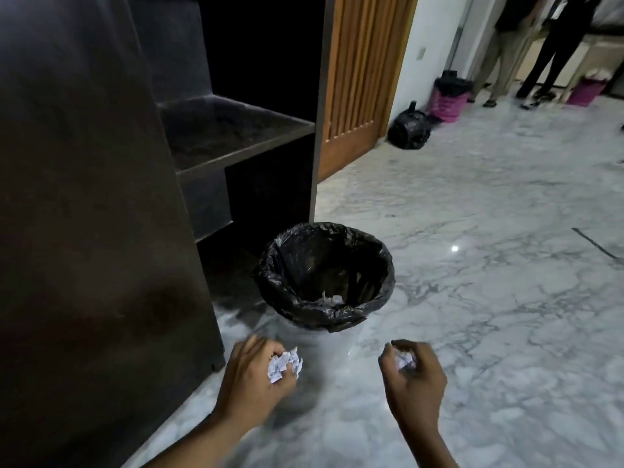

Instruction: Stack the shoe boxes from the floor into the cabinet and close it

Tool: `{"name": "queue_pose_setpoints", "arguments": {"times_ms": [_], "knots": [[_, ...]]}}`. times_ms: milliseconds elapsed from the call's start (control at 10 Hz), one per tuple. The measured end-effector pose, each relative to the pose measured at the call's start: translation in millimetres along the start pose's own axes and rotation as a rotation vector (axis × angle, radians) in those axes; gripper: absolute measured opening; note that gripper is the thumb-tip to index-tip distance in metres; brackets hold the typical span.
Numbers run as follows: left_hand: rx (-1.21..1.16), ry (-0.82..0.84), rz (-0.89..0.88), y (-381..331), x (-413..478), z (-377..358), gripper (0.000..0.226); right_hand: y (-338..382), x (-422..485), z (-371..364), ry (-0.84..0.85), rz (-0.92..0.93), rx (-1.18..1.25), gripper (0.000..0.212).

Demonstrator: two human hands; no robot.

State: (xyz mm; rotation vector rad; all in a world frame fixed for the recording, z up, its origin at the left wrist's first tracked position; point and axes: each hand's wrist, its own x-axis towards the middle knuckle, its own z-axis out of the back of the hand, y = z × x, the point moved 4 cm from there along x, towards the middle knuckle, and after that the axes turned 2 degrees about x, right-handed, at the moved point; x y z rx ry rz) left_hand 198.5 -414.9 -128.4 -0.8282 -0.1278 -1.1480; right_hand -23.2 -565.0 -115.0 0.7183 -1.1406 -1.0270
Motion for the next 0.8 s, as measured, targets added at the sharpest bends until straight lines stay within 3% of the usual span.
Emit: {"name": "queue_pose_setpoints", "arguments": {"times_ms": [200, 300, 400, 600, 700, 800], "knots": [[0.123, -0.102, -0.15, -58.9, 106.4, 74.6, 0.022, 121.3, 86.5, -13.0, 0.134, 0.136, 0.028, 0.016], [0.238, 0.052, -0.22, -78.8, 152.6, 85.0, 0.032, 153.2, 116.9, -36.3, 0.203, 0.061, 0.069, 0.022], [0.281, 0.127, -0.214, -88.9, 178.4, 76.7, 0.031, 151.9, 136.9, -65.3, 0.263, -0.046, 0.035, 0.032], [0.282, 0.243, -0.009, -61.1, 178.0, 28.1, 0.04, 100.0, 148.6, -112.9, 0.403, -0.22, -0.034, 0.038], [0.201, 0.29, 0.032, -41.0, 175.2, 10.2, 0.039, 83.1, 152.7, -123.8, 0.466, -0.229, -0.022, 0.047], [0.061, 0.315, 0.09, -28.7, 177.4, 0.5, 0.045, 82.3, 154.0, -124.8, 0.508, -0.123, -0.038, 0.054]]}}
